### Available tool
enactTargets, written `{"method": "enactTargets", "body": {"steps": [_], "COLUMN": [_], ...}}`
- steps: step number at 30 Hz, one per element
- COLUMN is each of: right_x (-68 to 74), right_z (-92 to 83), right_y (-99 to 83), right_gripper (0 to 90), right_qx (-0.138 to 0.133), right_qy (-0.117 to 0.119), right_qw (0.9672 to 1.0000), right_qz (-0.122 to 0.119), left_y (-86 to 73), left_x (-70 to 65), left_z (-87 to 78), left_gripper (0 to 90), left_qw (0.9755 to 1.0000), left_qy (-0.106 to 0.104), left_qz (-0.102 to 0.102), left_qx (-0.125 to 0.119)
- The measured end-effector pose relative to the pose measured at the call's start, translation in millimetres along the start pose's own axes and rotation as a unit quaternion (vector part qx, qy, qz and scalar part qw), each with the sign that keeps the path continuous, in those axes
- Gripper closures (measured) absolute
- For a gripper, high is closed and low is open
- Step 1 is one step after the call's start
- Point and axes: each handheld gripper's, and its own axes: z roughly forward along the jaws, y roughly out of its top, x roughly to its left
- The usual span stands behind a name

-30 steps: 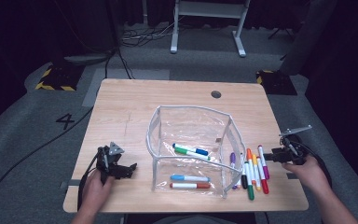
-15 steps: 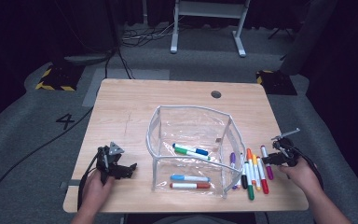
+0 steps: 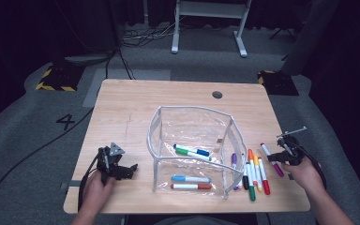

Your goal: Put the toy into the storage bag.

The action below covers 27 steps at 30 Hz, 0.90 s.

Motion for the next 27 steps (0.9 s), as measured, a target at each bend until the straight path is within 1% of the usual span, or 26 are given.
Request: {"method": "enactTargets", "body": {"steps": [2,5,8,11,13,17,19,24,27], "right_x": [2.5,8.0,14.5,21.6,27.1,38.0,42.9,55.6,64.9], "right_z": [-13.0,-32.2,-50.4,-66.8,-77.8,-99.1,-109.5,-131.2,-140.9], "right_y": [3.3,8.4,13.5,19.1,23.0,30.9,35.3,45.0,49.7], "right_gripper": [76.3,76.3,76.3,76.3,76.3,76.3,76.3,76.2,76.3], "right_qx": [-0.011,-0.032,-0.050,-0.060,-0.068,-0.081,-0.083,-0.093,-0.101], "right_qy": [0.010,0.021,0.034,0.042,0.047,0.061,0.073,0.079,0.083], "right_qw": [0.9999,0.9990,0.9975,0.9959,0.9947,0.9914,0.9895,0.9853,0.9824], "right_qz": [-0.006,-0.023,-0.037,-0.052,-0.061,-0.082,-0.093,-0.119,-0.133], "left_y": [0.2,0.2,0.3,0.5,0.4,0.5,0.3,0.3,0.3], "left_x": [-0.2,-0.2,-0.3,-1.0,-1.0,-1.4,-1.7,-1.8,-1.7], "left_z": [0.0,0.0,0.0,0.5,0.7,0.6,0.8,0.7,0.6], "left_gripper": [0.0,0.0,0.0,0.0,0.0,0.0,0.0,0.0,0.0], "left_qw": [1.0000,1.0000,1.0000,1.0000,1.0000,1.0000,0.9999,0.9999,0.9999], "left_qy": [0.000,0.001,0.001,0.001,0.002,0.003,0.005,0.006,0.007], "left_qz": [-0.001,-0.001,-0.002,-0.007,-0.007,-0.009,-0.010,-0.010,-0.009], "left_qx": [0.001,0.001,0.001,0.001,-0.001,0.000,-0.003,-0.002,-0.002]}}
